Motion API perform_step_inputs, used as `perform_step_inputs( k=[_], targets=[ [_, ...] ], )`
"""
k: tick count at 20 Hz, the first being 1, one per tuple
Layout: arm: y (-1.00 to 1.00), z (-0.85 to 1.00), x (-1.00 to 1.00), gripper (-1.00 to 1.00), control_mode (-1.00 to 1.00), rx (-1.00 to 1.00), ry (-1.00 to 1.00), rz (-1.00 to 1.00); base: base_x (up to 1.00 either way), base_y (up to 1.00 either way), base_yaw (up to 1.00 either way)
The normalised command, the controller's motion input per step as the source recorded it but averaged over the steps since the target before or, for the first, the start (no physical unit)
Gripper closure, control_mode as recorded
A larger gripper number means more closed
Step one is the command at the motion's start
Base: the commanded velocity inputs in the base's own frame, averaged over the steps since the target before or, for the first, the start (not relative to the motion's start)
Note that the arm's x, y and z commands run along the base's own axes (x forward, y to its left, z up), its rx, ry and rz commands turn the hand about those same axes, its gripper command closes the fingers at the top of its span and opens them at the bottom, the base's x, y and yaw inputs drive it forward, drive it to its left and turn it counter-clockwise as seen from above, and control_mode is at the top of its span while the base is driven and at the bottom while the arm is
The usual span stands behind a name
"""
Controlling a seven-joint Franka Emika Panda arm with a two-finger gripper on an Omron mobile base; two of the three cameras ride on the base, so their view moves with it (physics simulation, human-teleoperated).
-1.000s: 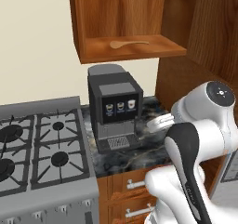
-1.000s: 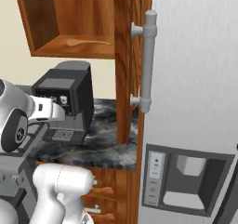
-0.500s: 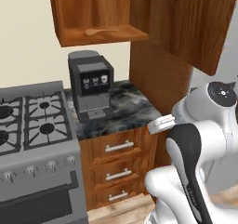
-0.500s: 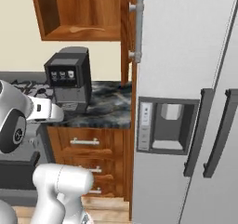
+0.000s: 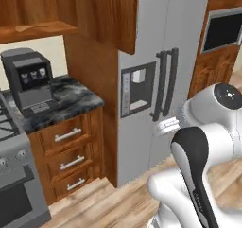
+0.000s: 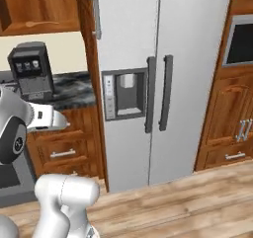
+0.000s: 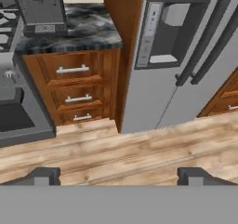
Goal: Organize the utensils by type. Pick up the wooden spoons from the counter and place them in the open cabinet. Then pick up the metallic utensils from the counter and place them in the open drawer.
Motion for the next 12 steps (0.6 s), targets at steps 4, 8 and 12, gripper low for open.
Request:
perform_step_inputs(
  k=[4, 8, 12],
  targets=[
    [0.0, 0.0, 0.0, -1.0, 1.0, 0.0, 0.0, 0.0, -0.22, 0.02, -1.0],
    [0.0, 0.0, 0.0, -1.0, 1.0, 0.0, 0.0, 0.0, 0.0, 0.03, -1.0],
    [0.0, 0.0, 0.0, -1.0, 1.0, 0.0, 0.0, 0.0, 0.0, 0.03, -1.0]
  ],
)
